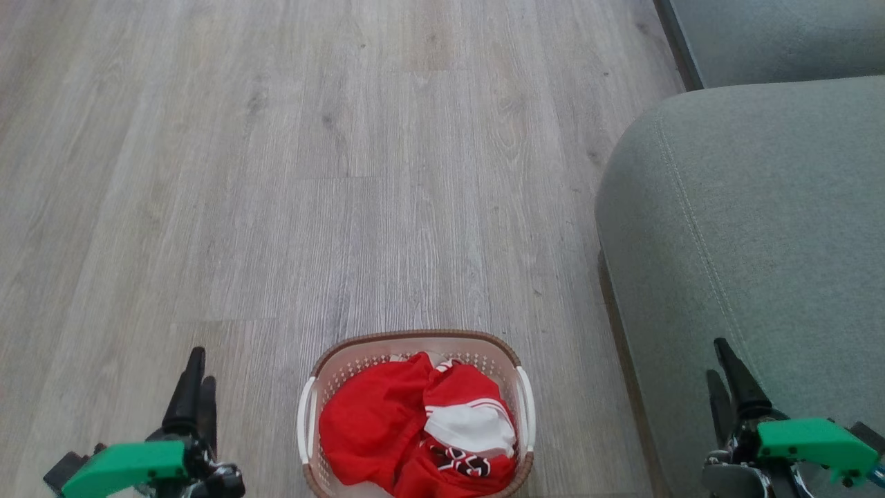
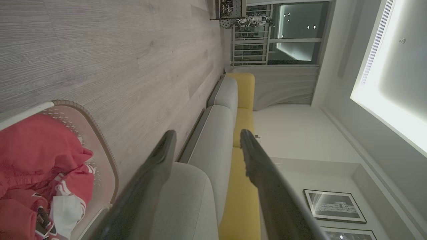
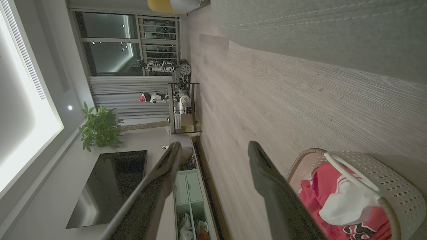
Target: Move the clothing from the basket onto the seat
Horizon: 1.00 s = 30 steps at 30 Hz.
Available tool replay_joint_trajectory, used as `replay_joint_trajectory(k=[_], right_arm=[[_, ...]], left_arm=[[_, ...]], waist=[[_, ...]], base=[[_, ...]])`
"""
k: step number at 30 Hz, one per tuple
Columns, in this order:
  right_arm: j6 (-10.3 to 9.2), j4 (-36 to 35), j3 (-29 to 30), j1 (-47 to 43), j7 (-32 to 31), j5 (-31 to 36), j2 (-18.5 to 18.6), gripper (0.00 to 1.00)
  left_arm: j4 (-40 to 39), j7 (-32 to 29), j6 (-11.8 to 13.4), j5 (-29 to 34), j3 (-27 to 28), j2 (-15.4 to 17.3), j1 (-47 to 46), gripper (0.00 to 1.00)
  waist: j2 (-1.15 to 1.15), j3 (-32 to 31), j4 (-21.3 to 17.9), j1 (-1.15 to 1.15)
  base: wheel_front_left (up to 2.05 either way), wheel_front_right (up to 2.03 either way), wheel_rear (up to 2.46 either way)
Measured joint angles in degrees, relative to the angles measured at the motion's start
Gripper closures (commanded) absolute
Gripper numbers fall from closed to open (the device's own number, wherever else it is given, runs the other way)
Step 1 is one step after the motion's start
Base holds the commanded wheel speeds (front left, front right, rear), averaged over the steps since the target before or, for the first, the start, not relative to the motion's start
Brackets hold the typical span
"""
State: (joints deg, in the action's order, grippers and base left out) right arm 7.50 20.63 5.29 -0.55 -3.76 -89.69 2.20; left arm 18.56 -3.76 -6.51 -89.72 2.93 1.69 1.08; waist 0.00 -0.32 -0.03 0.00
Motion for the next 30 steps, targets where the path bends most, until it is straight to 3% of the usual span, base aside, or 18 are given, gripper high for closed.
replay_joint_trajectory(k=[13,30], right_arm=[[0.00,-2.47,-0.23,0.01,1.86,8.82,0.00,0.00],[0.00,-6.99,-2.38,0.01,4.82,25.38,0.00,0.00]], left_arm=[[-4.09,2.16,2.11,8.29,-0.57,0.00,0.04,0.00],[-9.00,4.97,5.54,26.72,-4.09,0.04,0.14,0.00]], waist=[[0.00,-0.17,0.00,0.00],[0.00,-0.23,0.16,0.00]], base=[[0.00,0.00,0.00],[0.00,0.00,0.00]])
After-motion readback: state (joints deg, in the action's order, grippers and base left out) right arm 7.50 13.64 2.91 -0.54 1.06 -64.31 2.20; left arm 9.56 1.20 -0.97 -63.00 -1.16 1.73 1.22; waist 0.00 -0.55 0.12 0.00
